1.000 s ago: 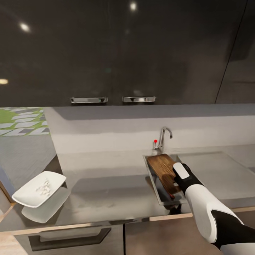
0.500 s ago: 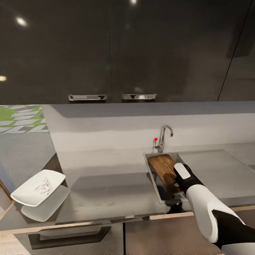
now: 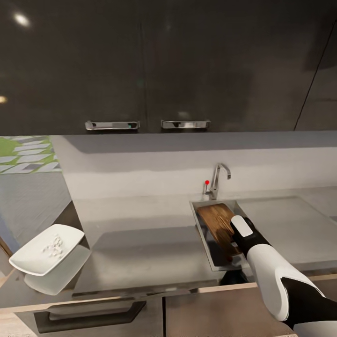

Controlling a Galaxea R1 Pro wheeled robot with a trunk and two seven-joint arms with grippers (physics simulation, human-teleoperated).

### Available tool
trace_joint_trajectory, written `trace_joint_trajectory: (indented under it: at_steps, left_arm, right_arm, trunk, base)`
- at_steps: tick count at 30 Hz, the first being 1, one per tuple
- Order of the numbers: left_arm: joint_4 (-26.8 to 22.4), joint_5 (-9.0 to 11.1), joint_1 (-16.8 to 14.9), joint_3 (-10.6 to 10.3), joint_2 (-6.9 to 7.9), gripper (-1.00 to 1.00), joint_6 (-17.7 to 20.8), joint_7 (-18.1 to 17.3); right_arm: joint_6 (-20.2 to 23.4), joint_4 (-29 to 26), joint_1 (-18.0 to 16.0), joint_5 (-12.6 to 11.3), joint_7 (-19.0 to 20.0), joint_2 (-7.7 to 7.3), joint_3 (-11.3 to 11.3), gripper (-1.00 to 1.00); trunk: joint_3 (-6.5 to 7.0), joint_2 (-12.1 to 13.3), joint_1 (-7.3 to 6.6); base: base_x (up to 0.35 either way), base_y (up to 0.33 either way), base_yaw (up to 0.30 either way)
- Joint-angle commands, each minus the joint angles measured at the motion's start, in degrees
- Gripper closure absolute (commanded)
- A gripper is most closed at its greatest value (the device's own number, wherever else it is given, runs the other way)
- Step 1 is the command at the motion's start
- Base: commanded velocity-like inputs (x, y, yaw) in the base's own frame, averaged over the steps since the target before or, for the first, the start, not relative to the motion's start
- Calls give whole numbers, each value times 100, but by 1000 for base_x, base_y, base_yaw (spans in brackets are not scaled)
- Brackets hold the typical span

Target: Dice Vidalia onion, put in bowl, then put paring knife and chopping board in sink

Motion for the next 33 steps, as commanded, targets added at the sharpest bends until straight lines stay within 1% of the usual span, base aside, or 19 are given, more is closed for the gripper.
trace_joint_trajectory:
  at_steps: [1, 6, 8, 10, 22, 25, 33]
  left_arm:
    - [22, 44, -11, -49, -2, -100, -39, 1]
    - [19, 44, -11, -49, -2, -100, -38, 9]
    - [20, 44, -11, -49, -2, -100, -38, 8]
    - [17, 43, -11, -49, -2, -100, -38, 6]
    - [19, 42, -11, -49, -2, -100, -43, -12]
    - [19, 44, -11, -49, -2, -100, -39, -12]
    - [21, 43, -11, -49, -2, -100, -45, -23]
  right_arm:
    - [56, -11, -3, 3, -19, -16, -23, 100]
    - [55, -11, -2, 3, -16, -78, -23, 100]
    - [55, -6, -1, 3, -3, -140, -19, 100]
    - [55, -4, -1, 3, 3, -157, -19, 100]
    - [55, 32, 7, 3, 22, -169, -14, 100]
    - [50, 130, 7, 3, 38, -169, -14, 100]
    - [12, 173, 8, 3, 43, -169, -14, 100]
  trunk:
    - [-23, -14, 4]
    - [-69, -14, 4]
    - [-87, -14, 4]
    - [-106, -14, 4]
    - [-217, -14, 4]
    - [-244, -14, 4]
    - [-318, -14, 4]
  base:
    - [22, 0, 0]
    - [6, 0, 0]
    - [1, 0, 0]
    - [3, 0, 0]
    - [138, 0, 0]
    - [49, 0, 0]
    - [38, 0, 0]
